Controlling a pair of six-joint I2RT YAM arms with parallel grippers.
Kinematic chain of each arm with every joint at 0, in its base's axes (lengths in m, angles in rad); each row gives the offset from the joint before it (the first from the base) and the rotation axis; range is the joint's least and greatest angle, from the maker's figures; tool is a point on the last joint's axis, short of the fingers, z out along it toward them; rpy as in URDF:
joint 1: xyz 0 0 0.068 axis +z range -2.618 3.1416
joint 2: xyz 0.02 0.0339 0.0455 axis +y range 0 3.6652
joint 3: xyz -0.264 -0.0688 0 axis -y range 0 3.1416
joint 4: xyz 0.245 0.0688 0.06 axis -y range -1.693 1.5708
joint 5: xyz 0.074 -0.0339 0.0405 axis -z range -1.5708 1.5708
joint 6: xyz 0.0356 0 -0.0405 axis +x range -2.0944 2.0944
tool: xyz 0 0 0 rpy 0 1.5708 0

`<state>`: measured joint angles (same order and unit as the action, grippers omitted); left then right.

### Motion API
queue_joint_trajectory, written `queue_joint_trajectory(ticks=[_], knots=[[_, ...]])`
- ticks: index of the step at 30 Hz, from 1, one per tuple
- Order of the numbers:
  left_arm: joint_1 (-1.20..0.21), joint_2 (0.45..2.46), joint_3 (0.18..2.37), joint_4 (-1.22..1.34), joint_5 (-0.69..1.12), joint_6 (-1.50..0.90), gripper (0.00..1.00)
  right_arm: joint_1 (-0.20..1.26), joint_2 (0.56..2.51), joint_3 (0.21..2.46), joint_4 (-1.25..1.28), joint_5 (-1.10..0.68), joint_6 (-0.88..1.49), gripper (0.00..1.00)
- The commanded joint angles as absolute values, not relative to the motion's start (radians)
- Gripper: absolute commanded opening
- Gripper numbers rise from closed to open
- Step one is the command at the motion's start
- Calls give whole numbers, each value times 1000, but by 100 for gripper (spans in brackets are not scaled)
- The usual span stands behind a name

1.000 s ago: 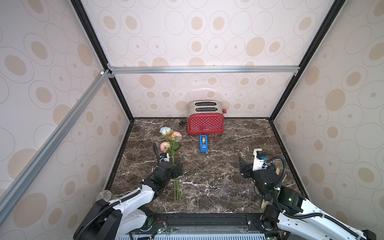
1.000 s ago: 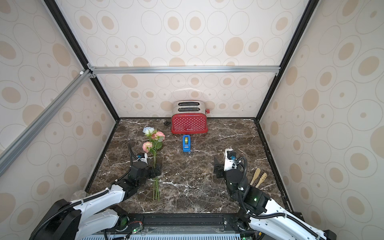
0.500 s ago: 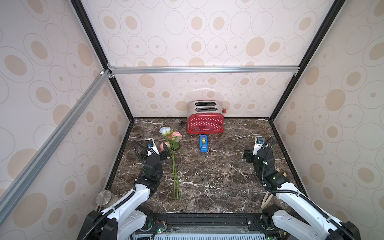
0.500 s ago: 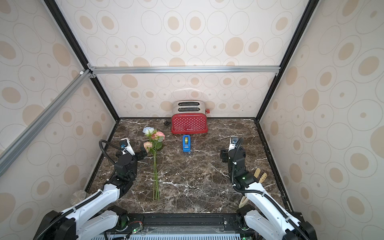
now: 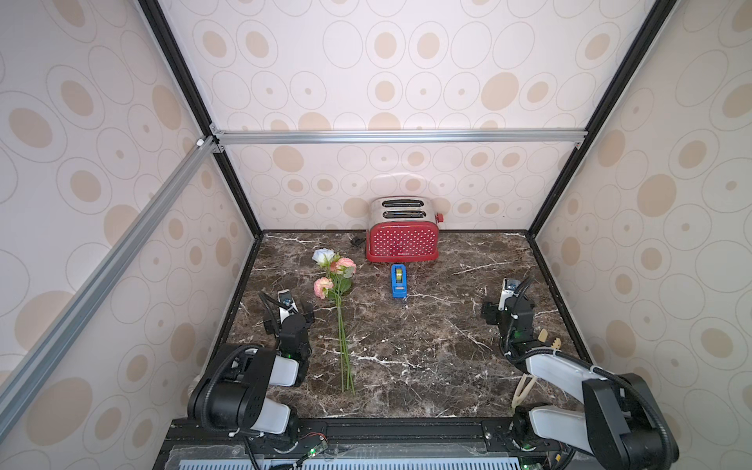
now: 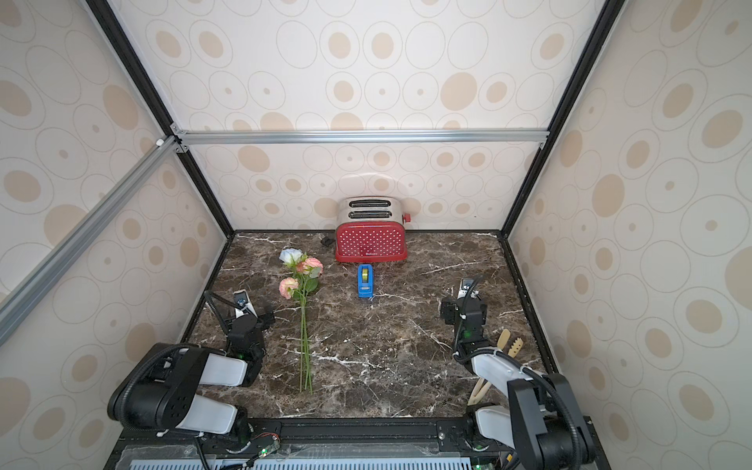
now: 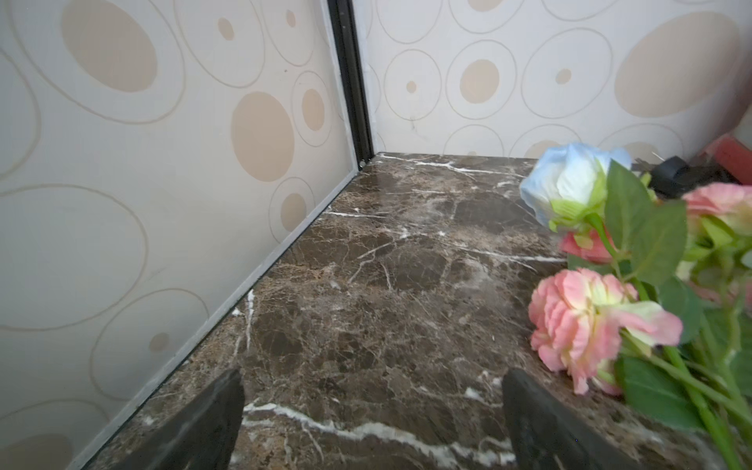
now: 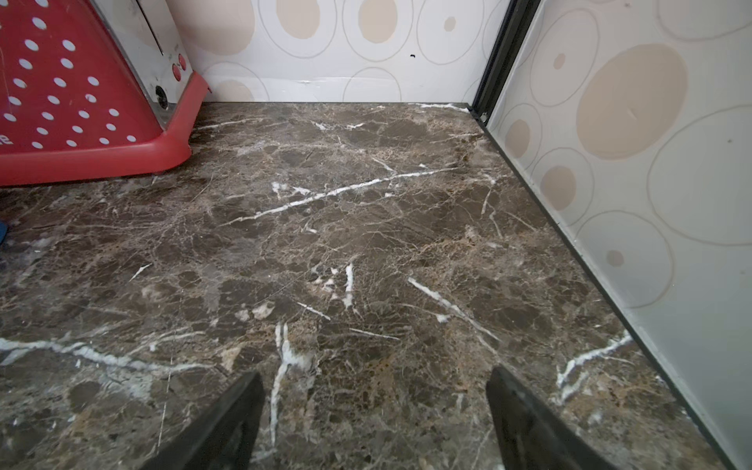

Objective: Wrap bouquets with tape
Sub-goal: Reset both arms

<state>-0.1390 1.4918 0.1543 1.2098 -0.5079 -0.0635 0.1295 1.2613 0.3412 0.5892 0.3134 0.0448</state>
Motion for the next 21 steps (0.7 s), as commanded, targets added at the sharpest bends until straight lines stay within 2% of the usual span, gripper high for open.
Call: queue_joint_trajectory(ticks=[1, 5, 7, 9, 11, 13, 14, 15, 16, 18, 21], knots=[[-127, 1504, 176, 1390, -380, 6, 99, 115, 1323, 315, 792, 268, 13, 89], [-109, 1520, 178, 1392, -300, 8, 99, 80, 1383, 314, 872, 177, -13, 91], [-101, 1601, 155, 1536, -280, 23, 99, 46, 1440, 319, 901, 101, 1, 92], [-91, 1558, 167, 1431, -255, -2, 99, 20, 1502, 310, 968, 45, 13, 92], [-86, 1583, 191, 1439, -266, 3, 99, 14, 1550, 319, 1016, 7, 1, 94], [-82, 1580, 212, 1379, -275, -12, 99, 14, 1533, 405, 811, -67, -33, 94], [-80, 1584, 206, 1403, -277, -9, 99, 15, 1532, 440, 747, -66, -34, 99], [-80, 1575, 212, 1375, -280, -16, 99, 15, 1543, 414, 816, -49, -23, 100], [-80, 1578, 212, 1377, -281, -18, 99, 15, 1558, 411, 851, -26, -16, 97], [-80, 1576, 207, 1391, -285, -16, 99, 17, 1534, 430, 766, -28, -20, 100], [-80, 1578, 207, 1389, -284, -17, 99, 17, 1546, 417, 822, -28, -22, 100]])
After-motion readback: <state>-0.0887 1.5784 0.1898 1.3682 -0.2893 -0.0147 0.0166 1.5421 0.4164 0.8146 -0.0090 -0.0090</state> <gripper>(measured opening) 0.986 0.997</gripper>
